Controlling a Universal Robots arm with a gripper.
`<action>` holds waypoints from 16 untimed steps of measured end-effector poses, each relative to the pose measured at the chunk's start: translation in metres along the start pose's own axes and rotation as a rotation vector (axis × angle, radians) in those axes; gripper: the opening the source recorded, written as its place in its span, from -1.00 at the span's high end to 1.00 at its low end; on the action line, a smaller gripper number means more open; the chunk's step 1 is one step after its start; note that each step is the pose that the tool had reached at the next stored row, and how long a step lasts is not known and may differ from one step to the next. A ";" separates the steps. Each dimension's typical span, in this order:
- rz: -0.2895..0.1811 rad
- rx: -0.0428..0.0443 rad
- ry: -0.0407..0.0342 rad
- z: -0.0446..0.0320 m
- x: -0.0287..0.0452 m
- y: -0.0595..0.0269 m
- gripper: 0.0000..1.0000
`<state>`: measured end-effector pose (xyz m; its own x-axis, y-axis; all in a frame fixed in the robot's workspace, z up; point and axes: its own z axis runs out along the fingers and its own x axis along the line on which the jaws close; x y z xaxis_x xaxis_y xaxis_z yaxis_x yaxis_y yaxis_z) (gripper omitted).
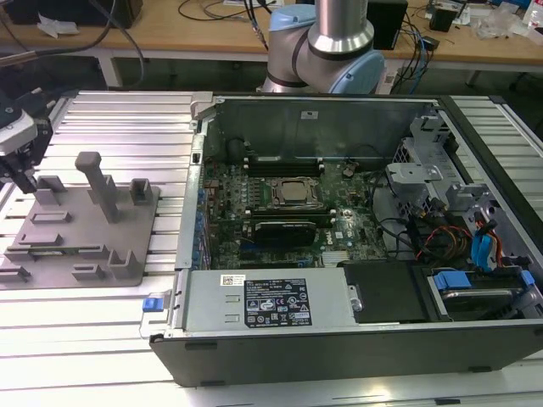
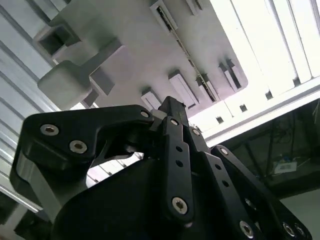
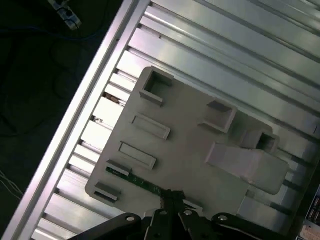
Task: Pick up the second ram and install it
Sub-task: 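Pick up the second ram and move it above second insertion slot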
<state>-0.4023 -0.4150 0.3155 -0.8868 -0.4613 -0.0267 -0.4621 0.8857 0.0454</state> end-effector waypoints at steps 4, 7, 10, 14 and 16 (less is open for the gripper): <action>-0.114 -0.0030 0.0052 0.0002 0.0000 0.0000 0.84; -0.223 -0.0059 0.0101 0.0004 0.0000 0.0000 0.84; -0.333 -0.0084 0.0154 0.0006 0.0000 0.0000 0.84; -0.512 -0.0126 0.0240 0.0022 0.0000 -0.0001 0.84; -0.584 -0.0143 0.0274 0.0031 0.0000 -0.0001 0.84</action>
<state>-0.4023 -0.4150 0.3124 -0.4847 -0.8743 -0.0255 -0.8743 0.4834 0.0444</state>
